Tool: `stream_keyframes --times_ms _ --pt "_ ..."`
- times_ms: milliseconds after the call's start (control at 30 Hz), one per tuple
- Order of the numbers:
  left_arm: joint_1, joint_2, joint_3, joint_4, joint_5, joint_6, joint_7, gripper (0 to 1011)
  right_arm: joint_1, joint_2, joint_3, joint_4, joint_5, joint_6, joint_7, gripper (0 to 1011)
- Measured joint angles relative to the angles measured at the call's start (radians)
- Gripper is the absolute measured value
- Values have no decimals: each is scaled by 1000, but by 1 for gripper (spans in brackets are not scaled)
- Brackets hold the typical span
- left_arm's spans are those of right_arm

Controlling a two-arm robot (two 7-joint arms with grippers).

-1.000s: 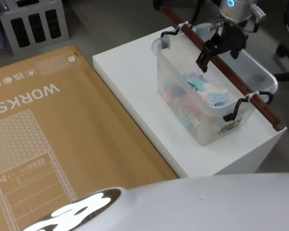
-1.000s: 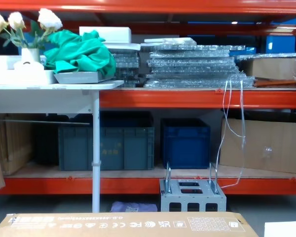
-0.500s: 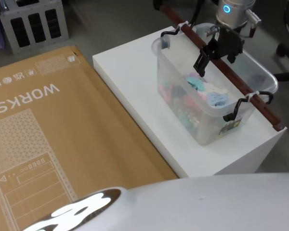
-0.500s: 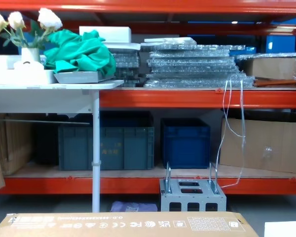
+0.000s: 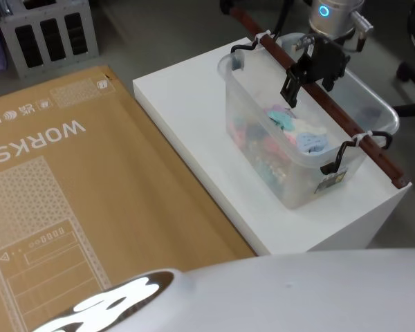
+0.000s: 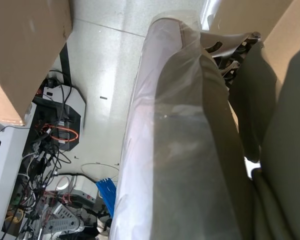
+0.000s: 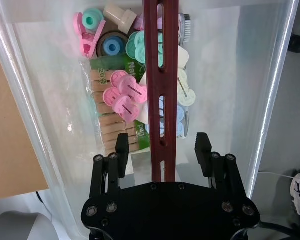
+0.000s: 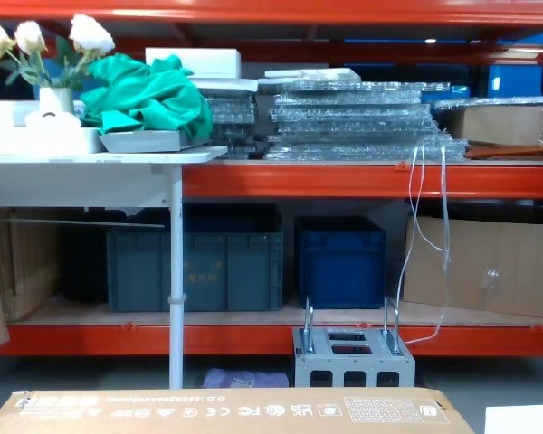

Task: Use one hand to grasp the basket and place it at the designated location.

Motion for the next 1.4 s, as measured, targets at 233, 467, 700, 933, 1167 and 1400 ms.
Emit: stream_keyframes --times_ms 233,467,700,933,1167,1400 --pt "0 0 0 0 0 0 0 0 4 -4 -6 4 -2 0 7 625" --pt "0 0 0 0 0 0 0 0 6 -6 -11 7 -2 5 11 419" --pt "0 0 0 0 0 0 0 0 9 -7 -15 8 -3 10 13 235" --pt "0 0 0 0 0 0 0 0 9 -3 -15 7 0 15 13 235" --pt "0 0 0 0 0 0 0 0 14 6 -13 -3 4 16 13 235" --pt "0 0 0 0 0 0 0 0 27 13 -1 -19 4 15 15 235"
